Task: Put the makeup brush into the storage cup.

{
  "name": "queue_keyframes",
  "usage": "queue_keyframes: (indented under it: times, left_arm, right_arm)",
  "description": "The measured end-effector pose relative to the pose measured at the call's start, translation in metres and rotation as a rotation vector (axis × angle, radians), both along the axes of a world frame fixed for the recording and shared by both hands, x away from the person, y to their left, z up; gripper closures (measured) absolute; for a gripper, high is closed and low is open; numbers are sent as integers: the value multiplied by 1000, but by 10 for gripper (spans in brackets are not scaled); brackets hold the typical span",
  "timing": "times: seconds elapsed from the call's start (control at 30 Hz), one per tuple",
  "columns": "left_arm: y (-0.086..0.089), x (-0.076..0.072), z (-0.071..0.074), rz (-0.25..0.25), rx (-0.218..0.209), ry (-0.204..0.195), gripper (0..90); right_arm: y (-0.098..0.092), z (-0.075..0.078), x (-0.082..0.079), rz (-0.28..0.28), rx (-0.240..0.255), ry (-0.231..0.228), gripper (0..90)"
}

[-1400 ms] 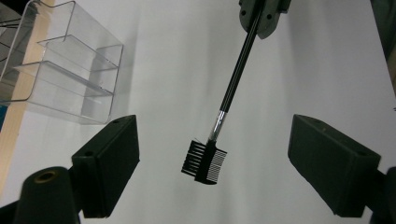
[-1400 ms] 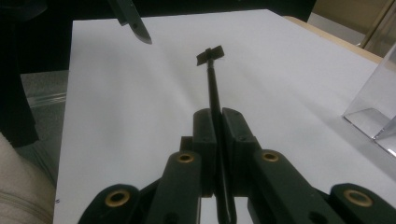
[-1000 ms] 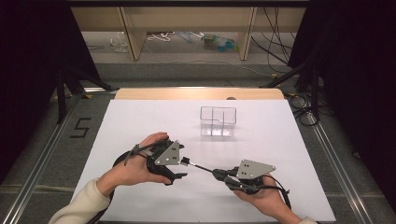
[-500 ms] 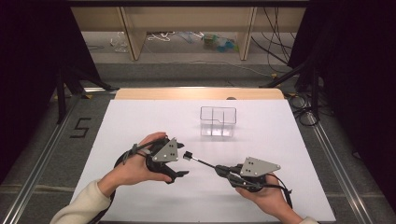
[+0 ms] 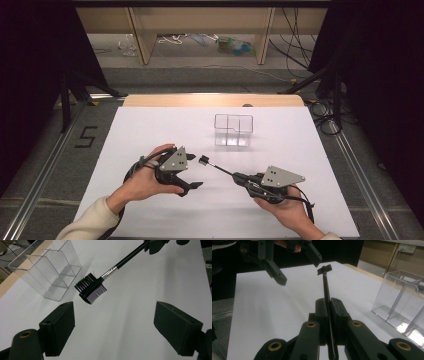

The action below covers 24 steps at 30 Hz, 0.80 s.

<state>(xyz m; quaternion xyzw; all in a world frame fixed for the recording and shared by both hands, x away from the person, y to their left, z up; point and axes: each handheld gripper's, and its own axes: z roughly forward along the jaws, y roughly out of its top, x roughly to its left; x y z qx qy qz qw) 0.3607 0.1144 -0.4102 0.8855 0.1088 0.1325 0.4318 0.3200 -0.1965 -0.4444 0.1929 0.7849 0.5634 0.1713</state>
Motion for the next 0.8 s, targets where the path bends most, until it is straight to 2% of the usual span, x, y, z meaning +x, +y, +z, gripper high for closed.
queue_keyframes:
  times: [0.07, 0.1, 0.2, 0.27, 0.33, 0.37, 0.4, 0.7, 0.8]
  left_arm:
    - [0, 1, -2, 13, -22, 17, 172]
    - [0, 1, -3, 19, -21, 25, 173]
    - [1, 3, -5, 44, -17, 46, 175]
    - [0, 3, -7, 58, -42, 63, 180]
    - [0, 4, -8, 73, -63, 84, 181]
    - [0, 5, -8, 78, -62, 87, 183]
    - [-1, 5, -9, 84, -83, 98, 185]
    - [-4, 4, -11, 100, -142, 171, 200]
    - [-5, 5, -12, 101, -172, 199, 205]
  right_arm:
    - [-1, 1, 0, -5, 13, -6, 854]
    - [1, 0, 0, -22, 34, -15, 854]
    - [0, 2, 0, -17, 30, -12, 854]
    - [-2, 4, -1, -28, 11, -5, 854]
    - [-1, 3, 0, -24, 49, -17, 854]
    - [-2, 3, 0, -27, 45, -16, 854]
    - [-2, 4, 0, -37, 56, -21, 854]
    - [-2, 6, 1, -52, 72, -20, 854]
    - [-1, 6, 1, -71, 98, -38, 854]
